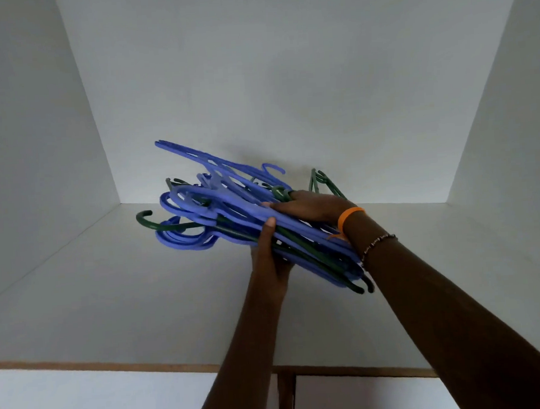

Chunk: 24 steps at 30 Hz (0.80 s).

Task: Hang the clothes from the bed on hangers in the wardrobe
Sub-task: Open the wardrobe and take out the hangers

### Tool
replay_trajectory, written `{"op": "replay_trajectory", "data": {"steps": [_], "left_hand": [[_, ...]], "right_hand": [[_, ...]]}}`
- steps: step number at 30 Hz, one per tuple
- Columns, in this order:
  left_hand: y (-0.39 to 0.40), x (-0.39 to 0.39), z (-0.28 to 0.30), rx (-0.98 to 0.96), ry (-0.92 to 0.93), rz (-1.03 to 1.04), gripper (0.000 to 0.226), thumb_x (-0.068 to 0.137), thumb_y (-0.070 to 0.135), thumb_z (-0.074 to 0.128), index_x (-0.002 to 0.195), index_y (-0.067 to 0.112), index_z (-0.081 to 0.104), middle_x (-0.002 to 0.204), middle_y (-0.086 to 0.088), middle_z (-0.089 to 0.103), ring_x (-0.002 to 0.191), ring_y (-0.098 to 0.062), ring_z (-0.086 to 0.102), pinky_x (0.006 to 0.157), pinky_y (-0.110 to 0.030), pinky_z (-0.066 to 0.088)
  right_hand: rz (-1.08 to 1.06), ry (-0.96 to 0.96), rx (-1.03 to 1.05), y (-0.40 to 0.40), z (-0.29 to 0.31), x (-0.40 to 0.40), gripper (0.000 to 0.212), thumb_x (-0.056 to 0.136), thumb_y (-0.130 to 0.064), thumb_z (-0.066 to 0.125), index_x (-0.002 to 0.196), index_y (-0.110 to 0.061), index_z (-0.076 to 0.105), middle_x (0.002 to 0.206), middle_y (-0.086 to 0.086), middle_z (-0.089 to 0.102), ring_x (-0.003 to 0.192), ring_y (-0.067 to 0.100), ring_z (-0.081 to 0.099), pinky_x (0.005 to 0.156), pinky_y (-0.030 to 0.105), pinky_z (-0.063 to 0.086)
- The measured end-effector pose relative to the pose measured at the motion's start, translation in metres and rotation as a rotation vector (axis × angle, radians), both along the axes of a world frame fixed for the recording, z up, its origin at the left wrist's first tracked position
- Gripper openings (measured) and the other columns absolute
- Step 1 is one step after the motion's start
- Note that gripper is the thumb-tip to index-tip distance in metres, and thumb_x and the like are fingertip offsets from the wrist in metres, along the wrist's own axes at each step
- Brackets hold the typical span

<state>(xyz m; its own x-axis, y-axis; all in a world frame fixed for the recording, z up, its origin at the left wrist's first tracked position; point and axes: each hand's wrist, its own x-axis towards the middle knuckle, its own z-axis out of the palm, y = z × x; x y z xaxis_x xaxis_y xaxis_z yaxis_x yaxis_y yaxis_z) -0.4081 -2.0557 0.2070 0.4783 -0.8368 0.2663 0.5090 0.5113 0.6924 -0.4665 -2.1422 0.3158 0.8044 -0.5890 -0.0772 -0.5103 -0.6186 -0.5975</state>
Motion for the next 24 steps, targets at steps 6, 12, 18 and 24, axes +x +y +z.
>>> {"op": "replay_trajectory", "data": {"steps": [6,12,18,24], "left_hand": [[0.018,-0.004,-0.023,0.188,0.262,-0.016,0.080,0.061,0.041,0.080,0.131,0.012,0.056,0.127,-0.016,0.060,0.103,-0.028,0.063,0.081,-0.041,0.055],[0.027,0.003,-0.045,0.116,0.350,-0.123,0.118,0.033,0.046,0.095,0.136,0.008,0.050,0.128,-0.021,0.057,0.109,-0.034,0.061,0.083,-0.049,0.054],[0.032,0.006,-0.044,0.114,0.318,-0.171,0.079,0.045,0.041,0.093,0.114,0.011,0.068,0.111,-0.020,0.066,0.091,-0.034,0.068,0.070,-0.047,0.058],[0.042,0.007,-0.043,-0.071,0.361,-0.163,0.068,0.076,0.037,0.071,0.136,0.014,0.049,0.133,-0.015,0.055,0.122,-0.035,0.052,0.101,-0.049,0.044]], "right_hand": [[0.066,0.246,-0.240,-0.017,-0.019,-0.011,0.024,0.089,-0.022,0.062,0.069,-0.010,0.054,0.077,0.012,0.056,0.071,0.024,0.051,0.064,0.028,0.036],[-0.076,-0.139,-0.063,-0.053,-0.020,-0.044,0.018,0.088,-0.006,0.056,0.074,-0.006,0.068,0.084,0.015,0.069,0.074,0.016,0.062,0.079,0.029,0.043],[-0.168,0.044,-0.215,-0.083,-0.022,-0.047,0.016,0.083,-0.011,0.065,0.092,0.001,0.069,0.098,0.019,0.067,0.094,0.032,0.061,0.075,0.031,0.045],[-0.153,0.325,-0.209,-0.071,-0.061,-0.022,0.032,0.096,-0.018,0.050,0.124,-0.002,0.048,0.120,0.018,0.056,0.090,0.029,0.053,0.079,0.036,0.040]]}}
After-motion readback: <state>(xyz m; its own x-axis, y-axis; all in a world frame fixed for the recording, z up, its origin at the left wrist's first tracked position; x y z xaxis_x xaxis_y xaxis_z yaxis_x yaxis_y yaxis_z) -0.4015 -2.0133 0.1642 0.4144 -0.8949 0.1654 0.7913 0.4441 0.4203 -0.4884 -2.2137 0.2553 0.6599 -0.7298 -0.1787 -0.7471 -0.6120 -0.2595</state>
